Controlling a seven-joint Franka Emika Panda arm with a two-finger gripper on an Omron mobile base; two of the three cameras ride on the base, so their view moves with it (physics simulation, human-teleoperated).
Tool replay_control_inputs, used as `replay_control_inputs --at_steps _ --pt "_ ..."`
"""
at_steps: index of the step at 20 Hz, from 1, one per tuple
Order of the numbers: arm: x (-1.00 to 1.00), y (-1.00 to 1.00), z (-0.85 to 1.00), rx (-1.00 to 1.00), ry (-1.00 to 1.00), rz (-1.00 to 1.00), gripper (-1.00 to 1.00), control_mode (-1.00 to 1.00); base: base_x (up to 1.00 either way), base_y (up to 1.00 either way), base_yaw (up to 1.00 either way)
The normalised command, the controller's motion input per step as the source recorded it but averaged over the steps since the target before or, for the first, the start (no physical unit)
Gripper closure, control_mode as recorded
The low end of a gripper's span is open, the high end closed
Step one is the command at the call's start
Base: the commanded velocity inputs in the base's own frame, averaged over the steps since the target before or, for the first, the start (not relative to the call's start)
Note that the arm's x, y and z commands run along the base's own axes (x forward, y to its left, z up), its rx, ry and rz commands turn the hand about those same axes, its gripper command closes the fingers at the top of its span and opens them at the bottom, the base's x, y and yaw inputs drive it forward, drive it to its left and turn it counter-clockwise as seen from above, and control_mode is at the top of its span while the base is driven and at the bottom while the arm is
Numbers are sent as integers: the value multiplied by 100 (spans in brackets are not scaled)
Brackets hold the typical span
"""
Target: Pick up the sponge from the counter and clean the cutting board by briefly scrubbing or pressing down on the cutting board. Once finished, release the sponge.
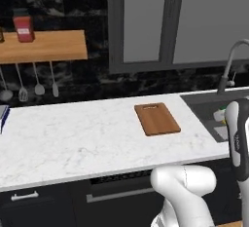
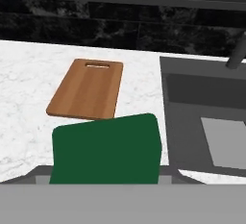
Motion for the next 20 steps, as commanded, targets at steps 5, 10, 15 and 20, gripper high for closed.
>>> replay_control_inputs --at_steps 5,10,15,20 --pt "0 0 0 0 0 0 100 100 13 -55 0" --pt "0 0 0 0 0 0 100 100 52 17 0" --pt "40 12 0 0 0 0 100 -100 28 14 0" --pt "76 77 0 -12 0 4 100 -100 0 0 0"
